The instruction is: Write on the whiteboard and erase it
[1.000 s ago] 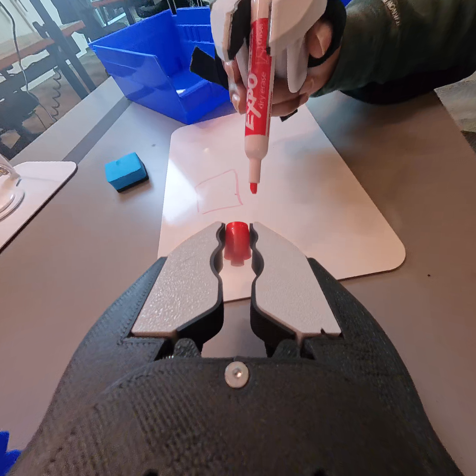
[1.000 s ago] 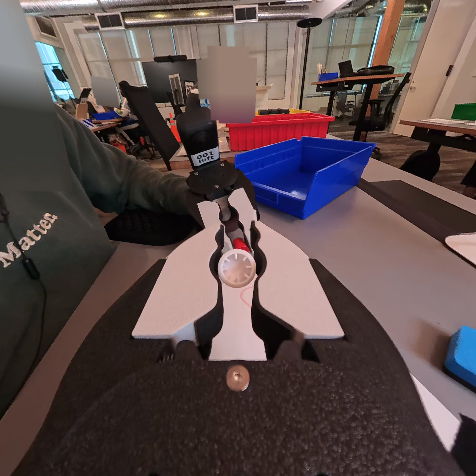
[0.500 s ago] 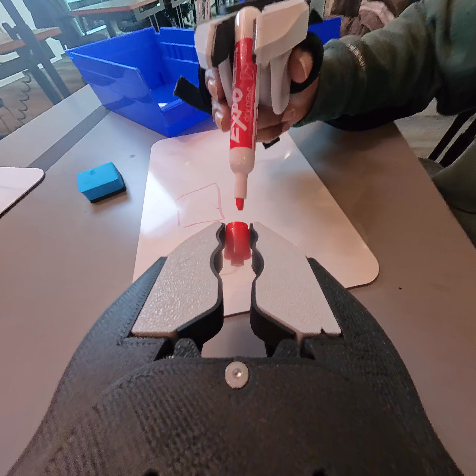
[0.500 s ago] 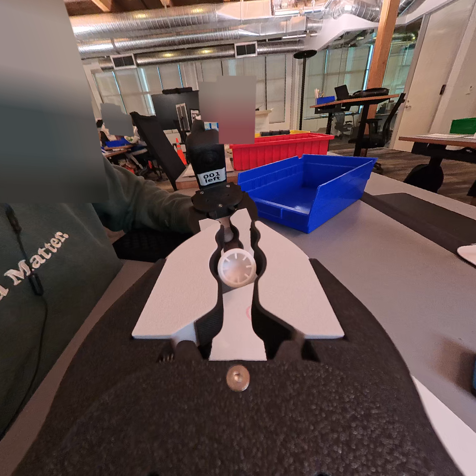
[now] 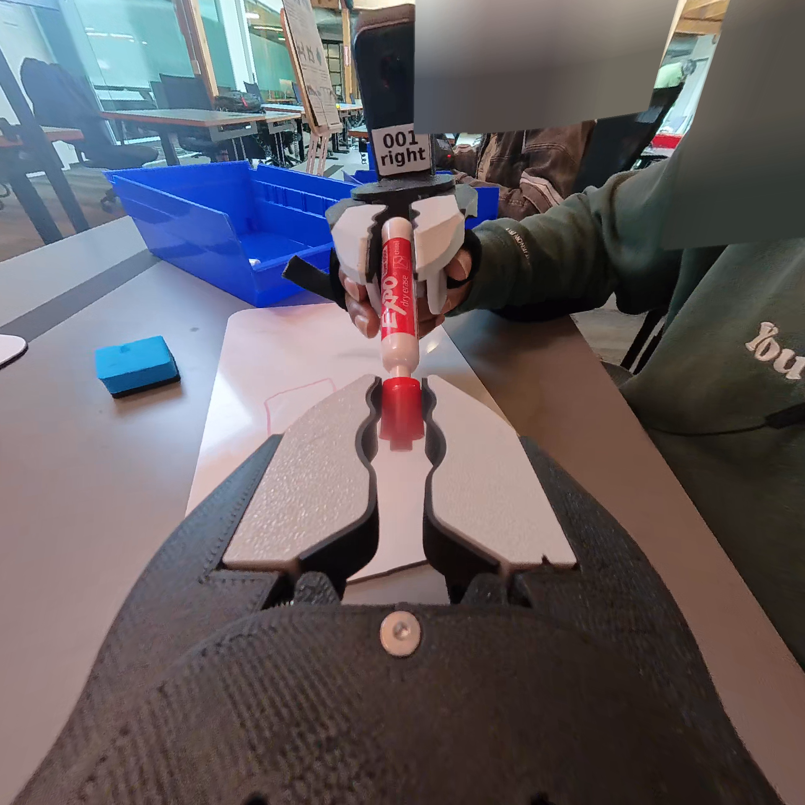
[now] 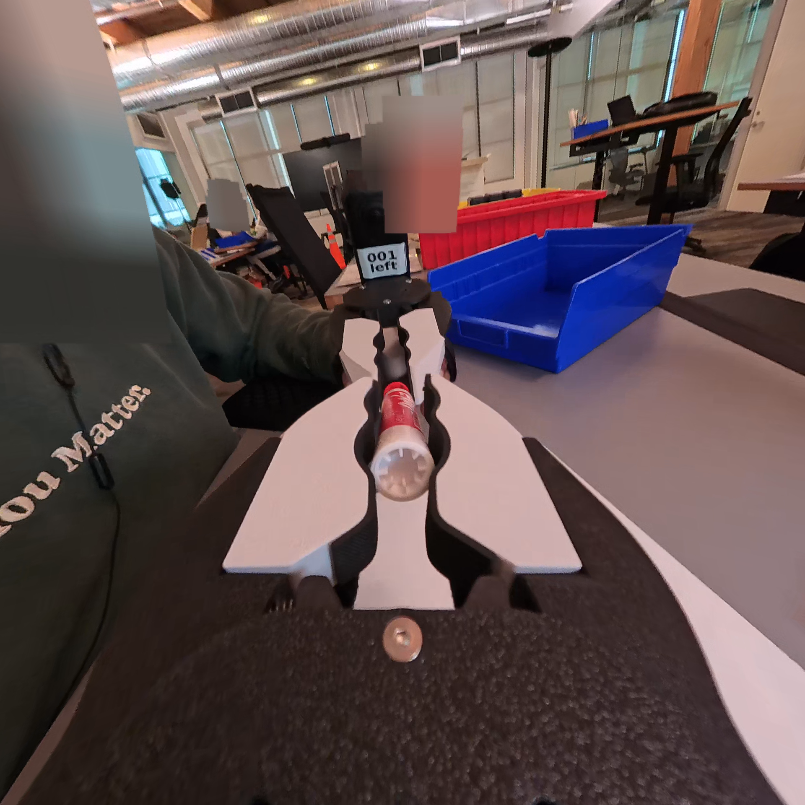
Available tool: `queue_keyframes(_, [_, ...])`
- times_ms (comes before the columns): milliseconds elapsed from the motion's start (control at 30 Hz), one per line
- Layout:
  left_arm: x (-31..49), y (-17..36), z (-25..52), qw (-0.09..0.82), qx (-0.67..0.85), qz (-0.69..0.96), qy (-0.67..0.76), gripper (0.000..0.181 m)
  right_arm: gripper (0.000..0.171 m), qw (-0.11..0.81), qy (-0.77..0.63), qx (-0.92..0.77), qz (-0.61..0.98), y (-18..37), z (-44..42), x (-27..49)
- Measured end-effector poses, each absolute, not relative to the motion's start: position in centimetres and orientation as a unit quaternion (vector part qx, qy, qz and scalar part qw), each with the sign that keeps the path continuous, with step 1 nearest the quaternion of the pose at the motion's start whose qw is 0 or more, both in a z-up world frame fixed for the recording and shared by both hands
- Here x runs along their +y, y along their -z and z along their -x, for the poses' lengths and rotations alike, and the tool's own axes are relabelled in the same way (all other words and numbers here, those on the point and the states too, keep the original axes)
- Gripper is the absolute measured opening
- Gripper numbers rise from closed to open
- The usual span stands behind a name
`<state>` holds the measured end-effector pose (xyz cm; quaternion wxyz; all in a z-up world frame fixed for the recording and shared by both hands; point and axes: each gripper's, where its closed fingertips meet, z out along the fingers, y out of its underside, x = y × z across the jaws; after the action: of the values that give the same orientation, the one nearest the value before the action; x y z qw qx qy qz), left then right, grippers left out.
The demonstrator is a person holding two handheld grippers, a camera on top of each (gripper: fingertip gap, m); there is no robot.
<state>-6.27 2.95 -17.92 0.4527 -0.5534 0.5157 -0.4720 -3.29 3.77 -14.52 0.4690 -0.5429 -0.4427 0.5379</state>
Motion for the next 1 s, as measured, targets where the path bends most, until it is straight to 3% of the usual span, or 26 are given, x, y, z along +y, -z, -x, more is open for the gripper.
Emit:
queue_keyframes(400, [2.3, 18.0, 6.6, 0.422, 0.517, 0.551, 0.501, 0.017, 0.020, 0.445, -0.396, -0.571, 0.565, 17.5, 3.3, 2.8])
queue_keyframes(1000, [2.2, 18.6, 6.9, 0.414, 0.528, 0.549, 0.497, 0.017, 0.019, 0.428, -0.370, -0.602, 0.564, 18.6, 3.2, 2.3])
